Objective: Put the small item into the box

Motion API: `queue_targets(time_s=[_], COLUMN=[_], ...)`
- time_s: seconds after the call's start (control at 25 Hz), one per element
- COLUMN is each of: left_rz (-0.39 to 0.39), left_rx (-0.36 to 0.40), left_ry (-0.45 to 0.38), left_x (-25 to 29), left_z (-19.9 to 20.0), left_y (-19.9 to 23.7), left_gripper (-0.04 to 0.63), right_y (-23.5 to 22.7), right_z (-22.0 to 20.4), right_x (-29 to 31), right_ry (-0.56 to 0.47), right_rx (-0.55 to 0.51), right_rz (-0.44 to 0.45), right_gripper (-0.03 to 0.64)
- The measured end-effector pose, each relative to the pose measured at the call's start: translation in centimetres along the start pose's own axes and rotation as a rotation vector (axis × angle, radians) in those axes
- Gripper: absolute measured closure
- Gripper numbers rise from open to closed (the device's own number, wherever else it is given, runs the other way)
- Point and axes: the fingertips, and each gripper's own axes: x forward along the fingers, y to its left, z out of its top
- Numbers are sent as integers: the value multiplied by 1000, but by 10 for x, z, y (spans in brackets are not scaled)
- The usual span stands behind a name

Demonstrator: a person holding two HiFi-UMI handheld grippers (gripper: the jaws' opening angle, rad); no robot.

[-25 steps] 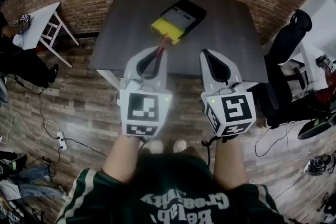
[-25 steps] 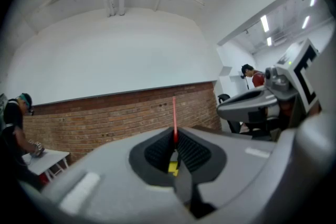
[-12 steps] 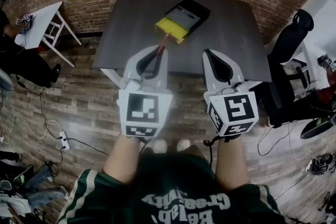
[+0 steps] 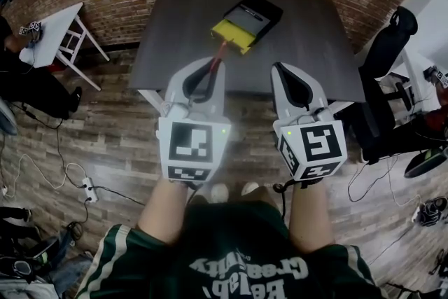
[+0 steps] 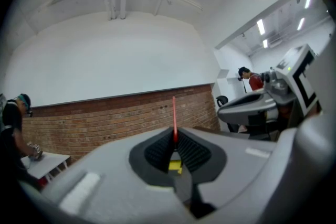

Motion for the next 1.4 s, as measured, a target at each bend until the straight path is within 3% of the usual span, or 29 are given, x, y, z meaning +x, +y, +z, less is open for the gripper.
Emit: queue_targets(time_s=[0.68, 1.4], left_rz=[-20, 11], left_rx=[16, 10], left_ry=[-2, 2], left_x=[-12, 47], left_z=[-4, -3], left_y=[3, 22], left_gripper=[581, 581], right_y=[7, -30], right_z=[5, 2], right_x=[-6, 53], right_ry=[-17, -23], right_rx=[11, 14], right_rz=[-23, 45], right_gripper=[611, 611])
